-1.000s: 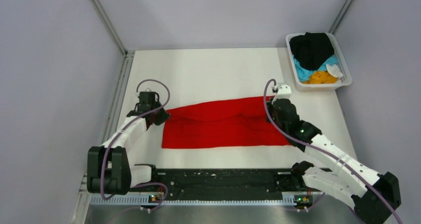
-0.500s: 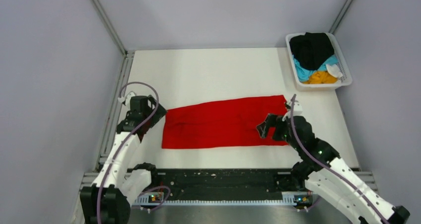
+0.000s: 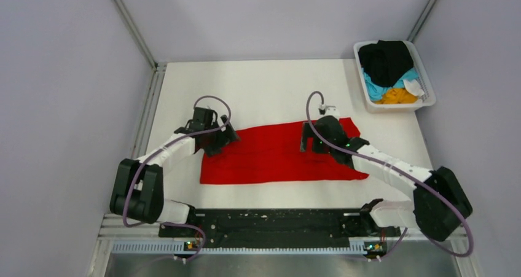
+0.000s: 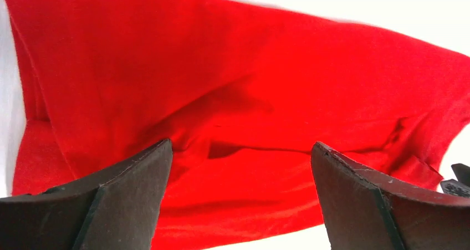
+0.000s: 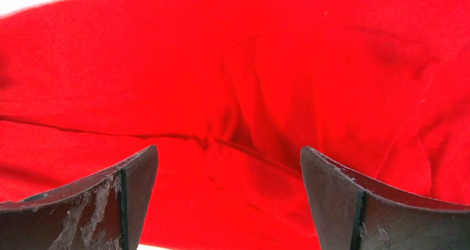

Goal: Fold and stack the t-shirts
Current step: Fold the other side of the tshirt into a rectangle

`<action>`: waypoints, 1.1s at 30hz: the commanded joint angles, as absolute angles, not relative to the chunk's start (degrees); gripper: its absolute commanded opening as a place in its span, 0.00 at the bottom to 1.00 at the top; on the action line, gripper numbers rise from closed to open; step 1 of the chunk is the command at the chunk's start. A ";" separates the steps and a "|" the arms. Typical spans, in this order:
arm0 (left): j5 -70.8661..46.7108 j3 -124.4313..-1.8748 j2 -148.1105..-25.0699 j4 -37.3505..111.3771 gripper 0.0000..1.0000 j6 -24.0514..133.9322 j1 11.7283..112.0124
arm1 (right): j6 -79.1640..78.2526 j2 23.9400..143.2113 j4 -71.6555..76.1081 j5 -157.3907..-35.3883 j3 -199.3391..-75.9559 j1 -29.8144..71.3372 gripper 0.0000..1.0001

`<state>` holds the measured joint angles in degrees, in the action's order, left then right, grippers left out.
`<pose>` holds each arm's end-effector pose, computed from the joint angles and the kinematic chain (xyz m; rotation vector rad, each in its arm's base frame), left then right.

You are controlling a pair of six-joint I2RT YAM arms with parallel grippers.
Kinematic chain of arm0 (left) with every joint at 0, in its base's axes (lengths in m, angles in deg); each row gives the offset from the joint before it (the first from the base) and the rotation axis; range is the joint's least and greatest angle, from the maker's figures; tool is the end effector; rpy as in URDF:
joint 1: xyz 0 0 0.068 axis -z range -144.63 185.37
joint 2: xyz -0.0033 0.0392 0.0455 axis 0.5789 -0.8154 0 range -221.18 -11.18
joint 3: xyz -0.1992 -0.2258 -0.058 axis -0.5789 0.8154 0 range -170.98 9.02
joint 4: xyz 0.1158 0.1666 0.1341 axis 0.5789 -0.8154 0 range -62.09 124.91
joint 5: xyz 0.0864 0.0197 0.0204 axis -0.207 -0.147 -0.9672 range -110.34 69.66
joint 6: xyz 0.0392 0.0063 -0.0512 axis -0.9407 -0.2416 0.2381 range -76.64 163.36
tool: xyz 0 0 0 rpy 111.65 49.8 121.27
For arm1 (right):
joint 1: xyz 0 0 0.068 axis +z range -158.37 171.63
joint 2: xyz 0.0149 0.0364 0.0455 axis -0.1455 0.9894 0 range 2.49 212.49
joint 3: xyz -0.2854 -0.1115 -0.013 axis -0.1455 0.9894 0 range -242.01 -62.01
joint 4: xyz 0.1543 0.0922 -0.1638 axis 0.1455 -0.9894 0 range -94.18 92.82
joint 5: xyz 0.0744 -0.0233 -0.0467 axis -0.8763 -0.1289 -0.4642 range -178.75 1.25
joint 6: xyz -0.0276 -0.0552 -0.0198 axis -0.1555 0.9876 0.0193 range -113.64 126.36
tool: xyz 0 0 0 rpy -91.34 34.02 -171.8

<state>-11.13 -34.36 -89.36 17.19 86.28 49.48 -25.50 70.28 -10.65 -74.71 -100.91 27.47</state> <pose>0.2439 -0.0697 0.2282 -0.5728 2.5131 -0.5996 0.1891 0.1214 0.2510 0.0452 2.3051 0.3307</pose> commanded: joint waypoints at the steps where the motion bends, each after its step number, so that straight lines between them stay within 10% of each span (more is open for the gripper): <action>1: -13.90 -32.04 -91.08 18.78 0.99 85.59 49.07 | -23.38 76.52 -11.86 -75.68 -102.68 27.93 0.96; 17: -26.61 -34.01 -88.36 10.42 0.99 87.33 46.71 | -23.28 44.71 -29.48 -104.08 -97.20 33.56 0.99; 33: -14.34 -33.39 -88.96 15.88 0.99 85.51 48.31 | -35.63 70.29 -9.81 -86.65 -99.19 24.81 0.99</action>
<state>-16.02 -35.91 -89.44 13.11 86.50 48.23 -30.09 65.91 -18.74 -86.31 -98.57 30.09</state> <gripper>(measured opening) 0.991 0.988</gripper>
